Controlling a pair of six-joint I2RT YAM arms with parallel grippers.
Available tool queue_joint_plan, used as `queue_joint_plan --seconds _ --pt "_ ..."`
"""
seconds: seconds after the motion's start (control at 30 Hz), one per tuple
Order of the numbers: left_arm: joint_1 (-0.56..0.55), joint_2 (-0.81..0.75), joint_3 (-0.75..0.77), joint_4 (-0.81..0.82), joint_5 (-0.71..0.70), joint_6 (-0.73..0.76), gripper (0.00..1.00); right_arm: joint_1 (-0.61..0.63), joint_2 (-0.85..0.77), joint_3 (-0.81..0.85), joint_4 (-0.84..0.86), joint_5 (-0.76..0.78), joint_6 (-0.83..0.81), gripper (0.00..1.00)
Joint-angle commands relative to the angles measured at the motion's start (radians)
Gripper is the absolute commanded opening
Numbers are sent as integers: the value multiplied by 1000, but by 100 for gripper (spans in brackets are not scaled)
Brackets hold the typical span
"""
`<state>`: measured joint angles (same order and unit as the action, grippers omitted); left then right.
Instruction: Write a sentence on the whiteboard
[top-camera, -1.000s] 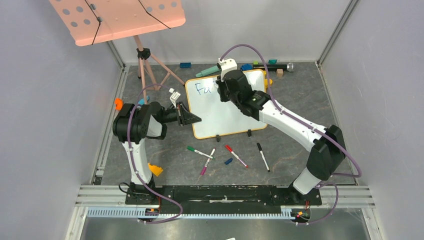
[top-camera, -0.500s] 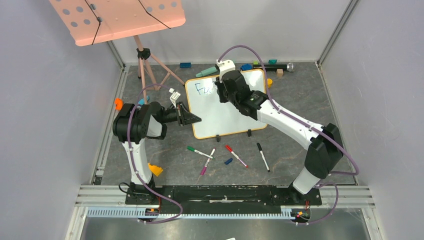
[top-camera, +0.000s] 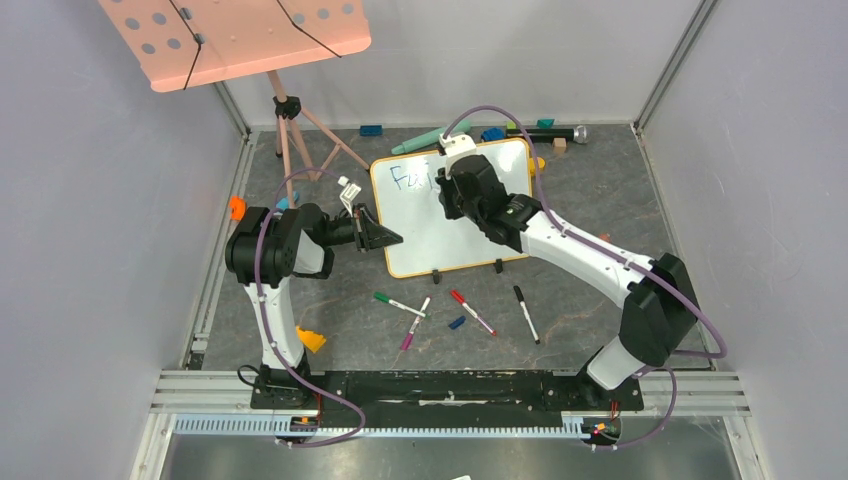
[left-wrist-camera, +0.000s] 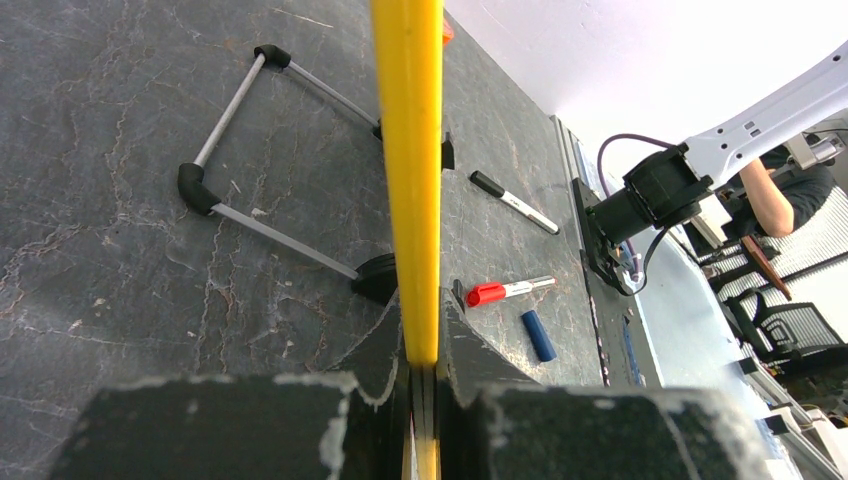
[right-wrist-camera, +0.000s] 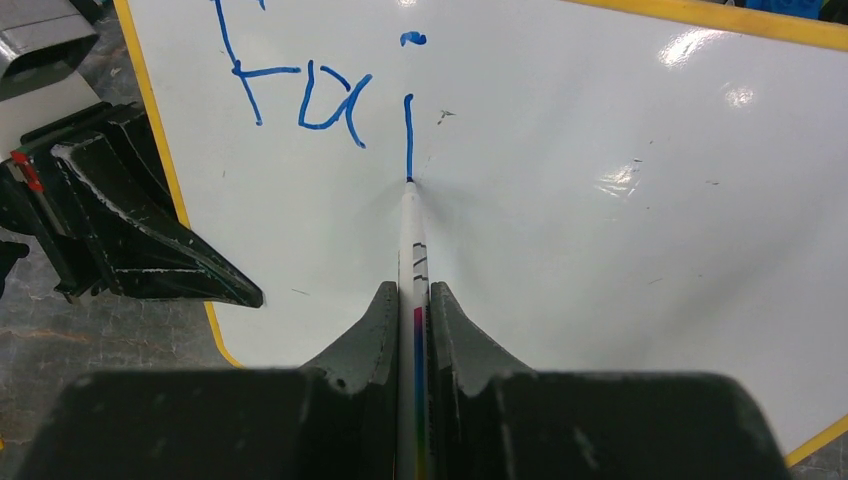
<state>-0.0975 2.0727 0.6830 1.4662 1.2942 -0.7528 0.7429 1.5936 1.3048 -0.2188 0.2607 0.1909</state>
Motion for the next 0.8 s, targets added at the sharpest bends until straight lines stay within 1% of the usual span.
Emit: queue_joint_plan --seconds 0.0,0.23,0.47,0.77 --pt "-8 -20 1 91 62 109 2 -4 -33 -7 38 -2 14 0" --pt "-9 -20 2 91 63 110 2 -4 -42 80 8 -27 2 0" --pt "-8 -18 1 91 62 109 2 -12 -45 130 -11 -26 -8 0" --pt "-9 -19 1 91 62 108 2 -32 -2 166 -48 28 -14 0"
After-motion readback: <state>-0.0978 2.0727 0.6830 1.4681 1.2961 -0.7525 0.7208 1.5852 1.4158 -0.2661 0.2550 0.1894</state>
